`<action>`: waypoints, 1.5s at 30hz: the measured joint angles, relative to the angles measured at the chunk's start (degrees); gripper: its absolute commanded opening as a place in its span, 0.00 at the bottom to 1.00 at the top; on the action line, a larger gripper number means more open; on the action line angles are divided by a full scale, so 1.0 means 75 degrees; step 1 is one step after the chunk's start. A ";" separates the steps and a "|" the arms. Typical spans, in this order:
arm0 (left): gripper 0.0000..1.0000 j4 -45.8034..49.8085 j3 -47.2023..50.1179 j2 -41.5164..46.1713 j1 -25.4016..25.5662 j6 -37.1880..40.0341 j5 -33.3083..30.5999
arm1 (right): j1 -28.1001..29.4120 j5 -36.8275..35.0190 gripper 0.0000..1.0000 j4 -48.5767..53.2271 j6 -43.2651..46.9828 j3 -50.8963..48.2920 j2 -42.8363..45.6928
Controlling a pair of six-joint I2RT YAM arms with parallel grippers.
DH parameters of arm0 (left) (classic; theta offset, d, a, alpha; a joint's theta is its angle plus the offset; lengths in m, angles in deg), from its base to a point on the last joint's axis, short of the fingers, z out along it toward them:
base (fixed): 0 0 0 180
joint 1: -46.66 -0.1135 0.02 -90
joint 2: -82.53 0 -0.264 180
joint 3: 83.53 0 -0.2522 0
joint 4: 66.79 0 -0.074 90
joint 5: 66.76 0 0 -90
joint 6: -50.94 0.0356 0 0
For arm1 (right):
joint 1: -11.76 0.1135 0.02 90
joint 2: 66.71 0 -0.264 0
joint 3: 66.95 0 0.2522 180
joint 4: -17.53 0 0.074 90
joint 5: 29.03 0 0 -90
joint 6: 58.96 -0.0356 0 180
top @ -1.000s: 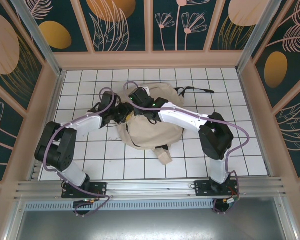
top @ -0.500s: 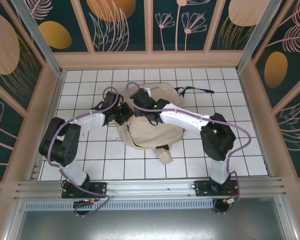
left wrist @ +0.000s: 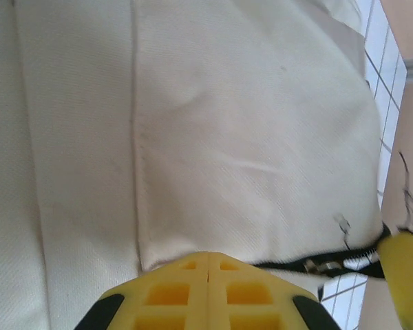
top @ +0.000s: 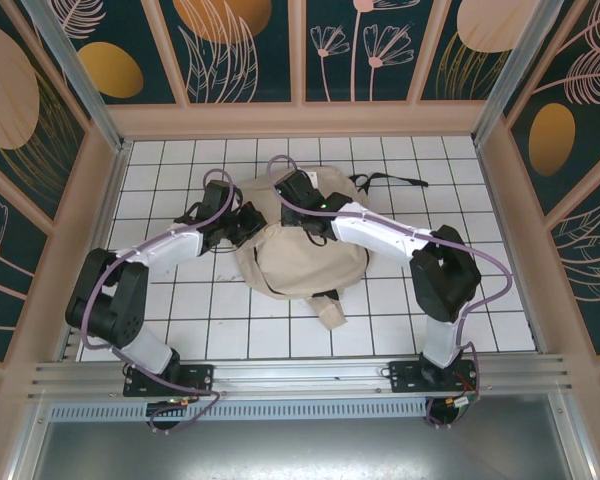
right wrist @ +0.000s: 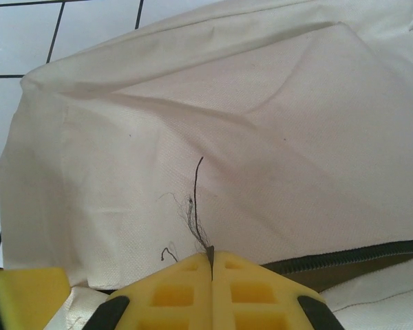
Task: Pack the student bag
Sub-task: Zip the student bag at the center of the table.
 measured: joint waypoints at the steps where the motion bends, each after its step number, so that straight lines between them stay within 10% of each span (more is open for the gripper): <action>1: 0.02 0.0079 0.0012 0.0099 0.0000 0.0195 -0.0006 | -0.0012 0.0015 0.00 0.0003 -0.0050 0.0000 0.0000; 8: 0.39 0.0361 0.0172 0.0268 0.0000 0.0930 0.0140 | -0.0251 0.0189 0.00 -0.0009 -0.0140 -0.0050 0.0029; 15: 0.45 0.0047 0.0233 0.0140 0.0137 0.0670 0.0694 | -0.0283 0.0411 0.00 -0.0017 -0.0140 -0.0085 0.0207; 24: 0.34 -0.0090 0.0017 -0.0586 0.0152 0.0679 0.0868 | -0.0283 0.0755 0.00 -0.0058 -0.0134 -0.0102 0.0219; 31: 0.00 -0.0099 -0.0061 -0.0737 0.0152 0.0472 0.0650 | -0.0318 0.0982 0.00 -0.0064 -0.0137 -0.0108 0.0219; 45: 0.00 0.0434 -0.0082 -0.0262 0.0277 0.0370 -0.0519 | -0.0484 -0.0070 0.00 0.0108 -0.0125 -0.0367 0.0425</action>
